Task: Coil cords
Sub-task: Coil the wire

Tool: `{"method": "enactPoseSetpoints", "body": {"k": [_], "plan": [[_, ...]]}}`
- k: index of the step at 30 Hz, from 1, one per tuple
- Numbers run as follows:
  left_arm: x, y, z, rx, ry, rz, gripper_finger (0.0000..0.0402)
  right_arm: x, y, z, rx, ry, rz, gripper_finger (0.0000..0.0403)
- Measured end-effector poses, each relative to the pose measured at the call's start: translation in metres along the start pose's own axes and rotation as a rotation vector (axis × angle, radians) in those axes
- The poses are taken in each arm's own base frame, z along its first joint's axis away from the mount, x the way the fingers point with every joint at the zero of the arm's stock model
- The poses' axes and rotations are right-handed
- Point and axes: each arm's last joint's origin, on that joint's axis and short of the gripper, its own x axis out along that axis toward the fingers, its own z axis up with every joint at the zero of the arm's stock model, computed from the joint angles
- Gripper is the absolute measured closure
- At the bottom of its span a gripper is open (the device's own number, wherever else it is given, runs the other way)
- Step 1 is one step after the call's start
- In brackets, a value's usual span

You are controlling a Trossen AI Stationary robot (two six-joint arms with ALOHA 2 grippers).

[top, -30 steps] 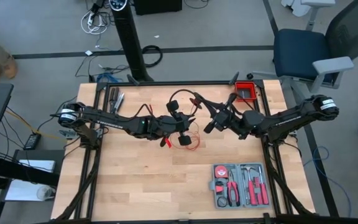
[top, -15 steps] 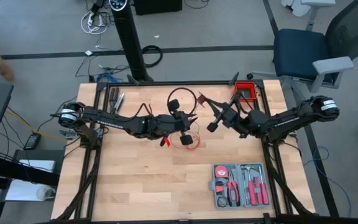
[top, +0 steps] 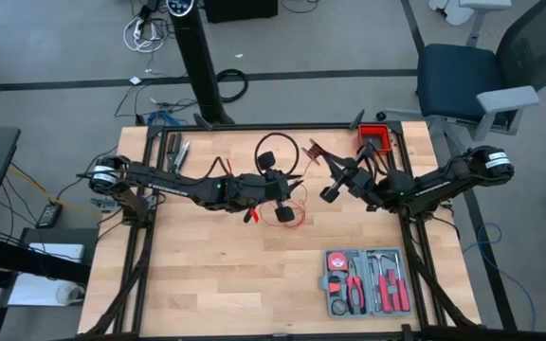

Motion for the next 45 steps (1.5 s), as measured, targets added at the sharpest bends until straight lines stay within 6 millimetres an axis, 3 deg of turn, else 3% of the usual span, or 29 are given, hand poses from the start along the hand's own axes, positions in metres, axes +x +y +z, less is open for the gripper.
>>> {"method": "enactPoseSetpoints", "body": {"k": [9,19,24,30,45], "plan": [[-0.002,-0.002,0.009,-0.016,-0.036,-0.065,0.0346,-0.005,-0.003,-0.002,0.016,-0.036,0.007,0.0403],[-0.003,0.003,0.016,0.03,0.021,0.016,0.0346,-0.006,0.0,-0.003,-0.019,-0.022,0.028,0.0403],[-0.013,0.009,0.026,0.035,0.04,0.02,0.0346,-0.008,0.002,-0.001,-0.013,-0.031,0.043,0.0403],[-0.021,0.001,0.035,0.018,-0.019,-0.026,0.0346,-0.008,0.003,-0.002,-0.019,-0.022,0.055,0.0403],[-0.024,0.009,0.045,0.09,-0.024,0.072,0.0346,-0.008,0.007,-0.009,-0.217,0.042,0.072,0.0403]]}}
